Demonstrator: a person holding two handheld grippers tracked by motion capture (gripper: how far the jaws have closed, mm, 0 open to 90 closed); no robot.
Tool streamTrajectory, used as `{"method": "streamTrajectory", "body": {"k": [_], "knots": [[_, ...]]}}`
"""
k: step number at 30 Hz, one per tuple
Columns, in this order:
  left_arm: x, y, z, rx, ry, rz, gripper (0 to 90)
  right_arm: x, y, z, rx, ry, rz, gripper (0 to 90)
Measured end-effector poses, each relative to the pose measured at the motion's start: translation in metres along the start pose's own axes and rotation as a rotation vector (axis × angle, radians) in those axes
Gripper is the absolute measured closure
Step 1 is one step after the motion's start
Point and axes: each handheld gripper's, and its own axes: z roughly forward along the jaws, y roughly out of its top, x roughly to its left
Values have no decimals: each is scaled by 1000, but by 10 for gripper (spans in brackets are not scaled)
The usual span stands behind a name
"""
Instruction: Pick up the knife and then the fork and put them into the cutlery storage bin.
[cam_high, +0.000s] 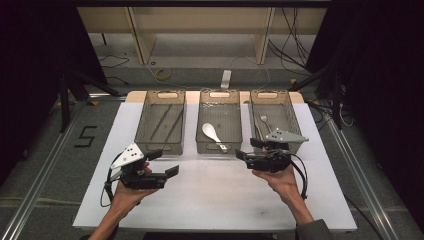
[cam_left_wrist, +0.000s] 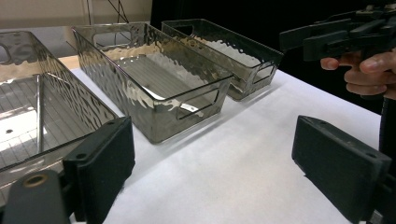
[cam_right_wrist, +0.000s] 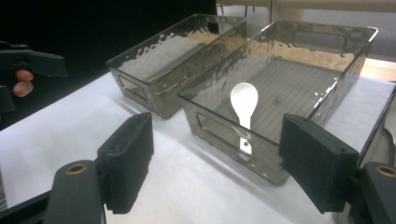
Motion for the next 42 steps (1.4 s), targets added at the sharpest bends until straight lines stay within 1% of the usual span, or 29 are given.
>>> {"method": "streamTrajectory", "body": {"k": [6,10,12,15,19,22,28,34,42], "knots": [[-1,0,0,6,-5,7,124,4,-4,-6,-26,4,-13,270],[-1,0,0,7,-6,4,124,5,-10,-10,-40,7,-17,267],[-1,0,0,9,-9,0,124,5,-14,-11,-40,7,-17,259],[-2,0,0,16,-14,7,124,3,-20,-14,-45,3,-15,246],[-2,-1,0,19,-20,5,124,2,-27,-20,-58,-6,-24,234],[-3,-1,0,19,-27,4,124,0,-31,-24,-70,3,-15,228],[-4,-1,0,25,-30,11,125,1,-36,-33,-75,-12,-13,208],[-3,-1,0,25,-29,6,124,2,-43,-39,-72,-14,-17,196],[-4,-2,0,45,-39,9,124,4,-51,-45,-60,-16,-14,196]]}}
